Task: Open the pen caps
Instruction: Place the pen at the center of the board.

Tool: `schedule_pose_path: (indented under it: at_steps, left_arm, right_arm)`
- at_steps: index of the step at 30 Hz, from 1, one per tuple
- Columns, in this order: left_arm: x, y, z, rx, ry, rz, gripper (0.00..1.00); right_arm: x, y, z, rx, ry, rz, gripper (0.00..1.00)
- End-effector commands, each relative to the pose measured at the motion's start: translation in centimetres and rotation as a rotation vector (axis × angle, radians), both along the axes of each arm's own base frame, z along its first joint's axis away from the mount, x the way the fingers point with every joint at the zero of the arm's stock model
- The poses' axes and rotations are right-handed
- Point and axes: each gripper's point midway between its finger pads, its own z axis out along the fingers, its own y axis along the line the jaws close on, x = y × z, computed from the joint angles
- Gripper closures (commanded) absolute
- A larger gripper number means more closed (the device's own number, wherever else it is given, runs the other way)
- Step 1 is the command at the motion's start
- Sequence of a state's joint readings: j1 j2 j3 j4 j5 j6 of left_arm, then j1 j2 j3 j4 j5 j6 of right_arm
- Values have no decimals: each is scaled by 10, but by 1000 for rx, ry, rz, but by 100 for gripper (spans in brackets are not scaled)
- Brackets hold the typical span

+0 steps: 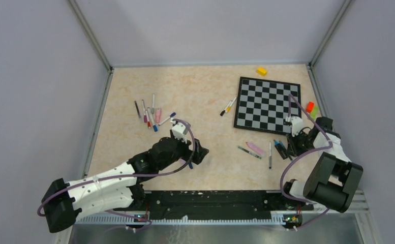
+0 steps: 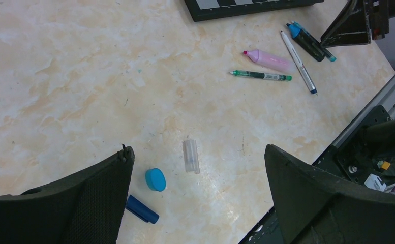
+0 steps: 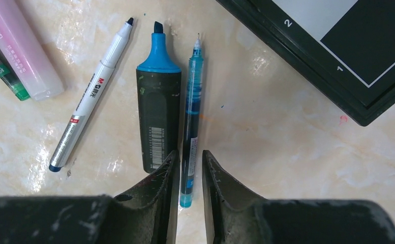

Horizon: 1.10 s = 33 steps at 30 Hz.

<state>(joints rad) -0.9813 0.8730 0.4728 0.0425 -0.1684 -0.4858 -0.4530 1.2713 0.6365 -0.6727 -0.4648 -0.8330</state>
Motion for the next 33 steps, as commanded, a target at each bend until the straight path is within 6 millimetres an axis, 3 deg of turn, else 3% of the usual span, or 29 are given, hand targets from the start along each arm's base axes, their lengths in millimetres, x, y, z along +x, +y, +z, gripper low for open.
schedule_pose_path:
  at_steps: [1,8,11,15,19,23,29,33]
  left_arm:
    - [0,-6,15,-67,-27,-17,1]
    - [-1,-19,37,-115,-82,-99,1]
    - [7,-25,47,-114,-90,-140,1]
    - [25,-40,42,-75,-47,-185,1]
    - [54,-55,23,11,-6,-185,1]
    - [92,-69,6,105,18,-167,3]
    - [149,-85,-36,283,63,-125,4]
    - [188,-94,-49,354,53,-108,11]
  right_arm:
    - [11,-6,9,-11,-25,-9,79]
    - [16,-5,25,-10,-73,-1,78]
    - [24,2,50,6,-157,18,74]
    - [35,25,97,116,-275,81,66]
    - [40,68,140,372,-382,171,62]
    - [32,102,158,623,-431,231,58]
    - [22,105,149,605,-424,235,57]
    - [25,100,152,559,-438,217,57]
